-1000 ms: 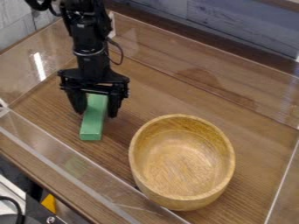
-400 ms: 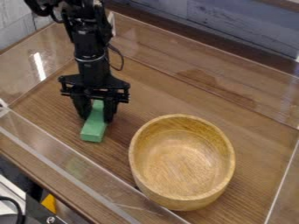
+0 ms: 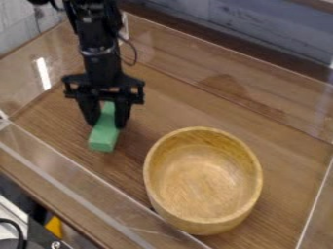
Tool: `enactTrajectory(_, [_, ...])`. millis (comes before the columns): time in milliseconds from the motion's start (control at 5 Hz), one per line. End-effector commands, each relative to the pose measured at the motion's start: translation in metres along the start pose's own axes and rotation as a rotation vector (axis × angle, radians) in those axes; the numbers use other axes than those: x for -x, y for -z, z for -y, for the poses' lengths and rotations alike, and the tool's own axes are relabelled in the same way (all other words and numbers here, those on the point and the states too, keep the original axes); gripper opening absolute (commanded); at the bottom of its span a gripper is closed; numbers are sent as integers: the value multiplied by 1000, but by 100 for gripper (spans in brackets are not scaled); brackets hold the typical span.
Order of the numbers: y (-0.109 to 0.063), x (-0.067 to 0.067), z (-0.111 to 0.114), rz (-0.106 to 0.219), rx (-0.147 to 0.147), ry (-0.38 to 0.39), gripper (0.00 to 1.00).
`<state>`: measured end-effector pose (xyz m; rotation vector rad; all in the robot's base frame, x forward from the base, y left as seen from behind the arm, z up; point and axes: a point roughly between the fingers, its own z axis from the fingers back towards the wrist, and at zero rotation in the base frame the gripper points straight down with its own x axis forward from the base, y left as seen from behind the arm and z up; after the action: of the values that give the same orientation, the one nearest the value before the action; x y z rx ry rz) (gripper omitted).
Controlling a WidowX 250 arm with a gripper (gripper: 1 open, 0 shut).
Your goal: Put the green block in the brown bowl
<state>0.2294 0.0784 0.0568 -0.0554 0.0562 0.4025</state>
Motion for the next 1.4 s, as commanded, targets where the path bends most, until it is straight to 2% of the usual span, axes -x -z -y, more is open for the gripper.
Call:
enactTrajectory(0, [-39, 7, 26, 62, 42, 27, 0])
enactTrajectory(200, [-46, 31, 68, 48, 72, 66, 0])
enactTrajectory(600, [-35, 89, 146, 32, 86, 161, 0])
enactTrajectory(800, [-30, 106, 152, 37, 86, 157, 0])
enactTrajectory(1200, [-31, 104, 138, 25, 87, 127, 0])
